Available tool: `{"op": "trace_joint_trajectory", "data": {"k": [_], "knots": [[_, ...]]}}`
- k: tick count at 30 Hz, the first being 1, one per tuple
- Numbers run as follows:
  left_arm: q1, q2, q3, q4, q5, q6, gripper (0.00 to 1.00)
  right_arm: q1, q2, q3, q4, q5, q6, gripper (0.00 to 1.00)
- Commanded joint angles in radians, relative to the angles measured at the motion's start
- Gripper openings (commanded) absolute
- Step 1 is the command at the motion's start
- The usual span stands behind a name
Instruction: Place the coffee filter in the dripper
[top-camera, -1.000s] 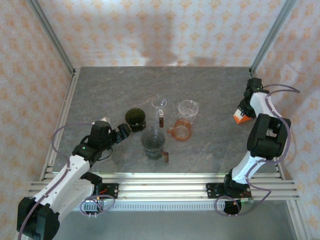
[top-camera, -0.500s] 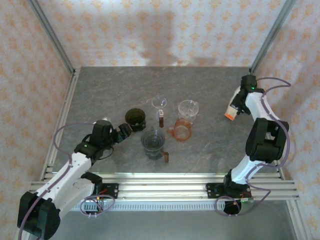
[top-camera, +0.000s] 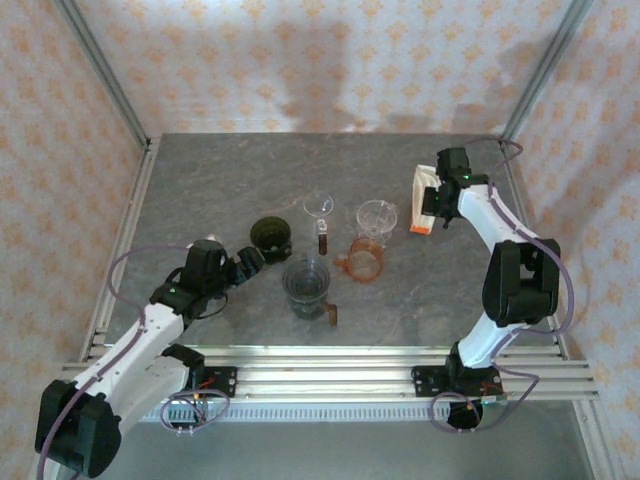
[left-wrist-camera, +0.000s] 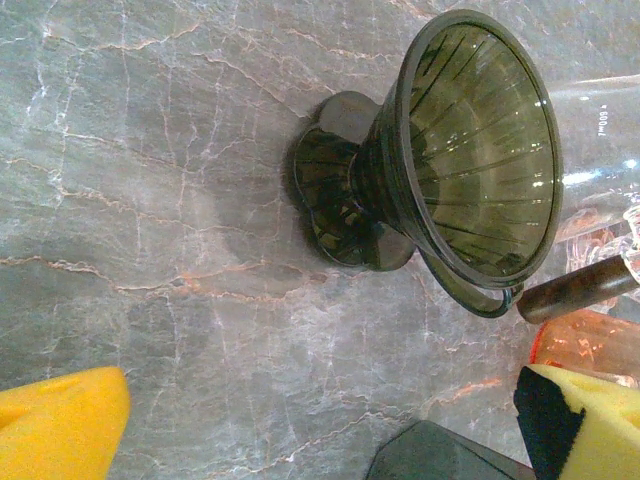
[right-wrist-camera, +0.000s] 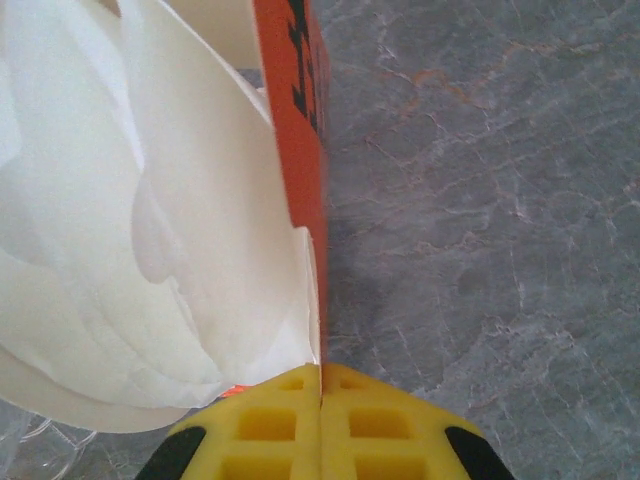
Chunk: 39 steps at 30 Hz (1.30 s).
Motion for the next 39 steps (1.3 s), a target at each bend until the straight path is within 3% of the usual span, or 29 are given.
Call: {"op": "trace_joint_trajectory", "data": {"k": [1, 13, 18, 21, 28, 32, 39], "knots": [[-0.006, 0.009, 0.006, 0.028, -0.01, -0.014, 1.0, 0.012, 0.031, 0.031, 0.04, -0.009, -0.052, 0.0], [-0.006, 0.059, 0.027, 0.033, -0.002, -0.027, 1.0, 0.047, 0.141, 0.101, 0.05, 0.022, -0.13, 0.0], [-0.006, 0.073, 0.028, 0.039, 0.008, -0.036, 0.99, 0.047, 0.11, 0.07, 0.074, 0.043, -0.112, 0.3], [-0.006, 0.073, 0.027, 0.043, 0.011, -0.039, 1.0, 0.047, 0.066, 0.055, 0.086, 0.051, -0.087, 0.38], [-0.006, 0.063, 0.03, 0.035, 0.017, -0.044, 1.0, 0.048, -0.144, -0.069, 0.177, 0.042, 0.08, 0.45], [-0.006, 0.064, 0.034, 0.039, 0.02, -0.045, 1.0, 0.064, -0.178, -0.029, 0.104, 0.007, 0.18, 0.44], [-0.006, 0.07, 0.053, 0.024, 0.011, -0.039, 1.0, 0.114, -0.026, 0.136, -0.077, 0.053, 0.209, 0.31]]}}
